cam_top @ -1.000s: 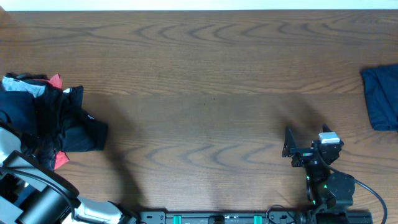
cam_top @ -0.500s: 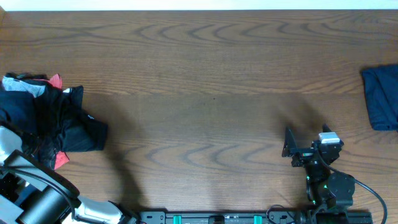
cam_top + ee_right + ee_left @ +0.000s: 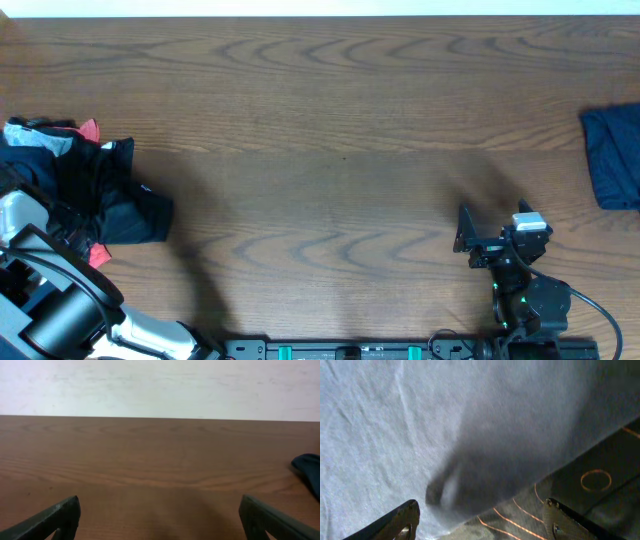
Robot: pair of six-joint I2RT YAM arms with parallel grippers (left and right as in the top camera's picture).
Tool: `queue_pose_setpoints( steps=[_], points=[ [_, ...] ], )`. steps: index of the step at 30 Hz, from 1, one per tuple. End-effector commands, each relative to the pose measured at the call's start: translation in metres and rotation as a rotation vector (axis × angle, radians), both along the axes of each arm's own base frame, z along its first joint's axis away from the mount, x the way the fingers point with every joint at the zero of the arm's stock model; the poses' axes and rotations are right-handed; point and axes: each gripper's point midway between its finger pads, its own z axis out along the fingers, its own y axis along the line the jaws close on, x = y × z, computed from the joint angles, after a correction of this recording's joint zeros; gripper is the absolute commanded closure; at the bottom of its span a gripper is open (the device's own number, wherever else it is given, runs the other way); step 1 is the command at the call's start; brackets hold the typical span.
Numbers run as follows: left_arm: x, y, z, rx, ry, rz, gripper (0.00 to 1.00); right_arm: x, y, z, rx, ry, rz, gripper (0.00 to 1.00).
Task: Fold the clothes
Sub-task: 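Reach the left gripper into the clothes pile and grasp the blue pants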
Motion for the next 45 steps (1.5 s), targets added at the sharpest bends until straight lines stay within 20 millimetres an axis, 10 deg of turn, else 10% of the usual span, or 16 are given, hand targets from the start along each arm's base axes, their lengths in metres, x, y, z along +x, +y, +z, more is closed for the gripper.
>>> queue_pose_setpoints(
  steps=[1, 11, 17, 23, 27, 39, 42, 45],
  points=[
    [-0.006, 0.007, 0.001, 0.024, 0.022, 0.01, 0.2, 0.0, -0.001, -0.001, -0.014, -0.003, 0.001, 0.01],
    [-0.021, 0.015, -0.013, -0.002, 0.043, 0.056, 0.27, 0.0, -0.001, -0.001, -0.014, -0.003, 0.001, 0.01],
    [-0.02, 0.014, -0.024, -0.018, 0.052, 0.054, 0.66, 0.0, -0.001, -0.001, -0.015, -0.003, 0.001, 0.01],
    [-0.017, 0.016, -0.024, -0.013, 0.038, 0.052, 0.27, 0.0, -0.001, -0.001, -0.015, -0.003, 0.001, 0.01],
    [-0.016, 0.018, -0.023, -0.004, 0.031, 0.053, 0.94, 0.0, -0.001, -0.001, -0.014, -0.002, 0.001, 0.01],
    [-0.013, 0.022, -0.017, 0.016, -0.004, 0.101, 0.94, 0.0, -0.001, -0.001, -0.014, -0.003, 0.001, 0.01],
    [-0.011, 0.024, -0.01, 0.03, -0.016, 0.101, 0.68, 0.0, -0.001, -0.001, -0.014, -0.003, 0.001, 0.01],
    [-0.01, 0.025, -0.001, 0.048, -0.032, 0.101, 0.68, 0.0, -0.001, -0.001, -0.014, -0.003, 0.001, 0.01]
  ],
)
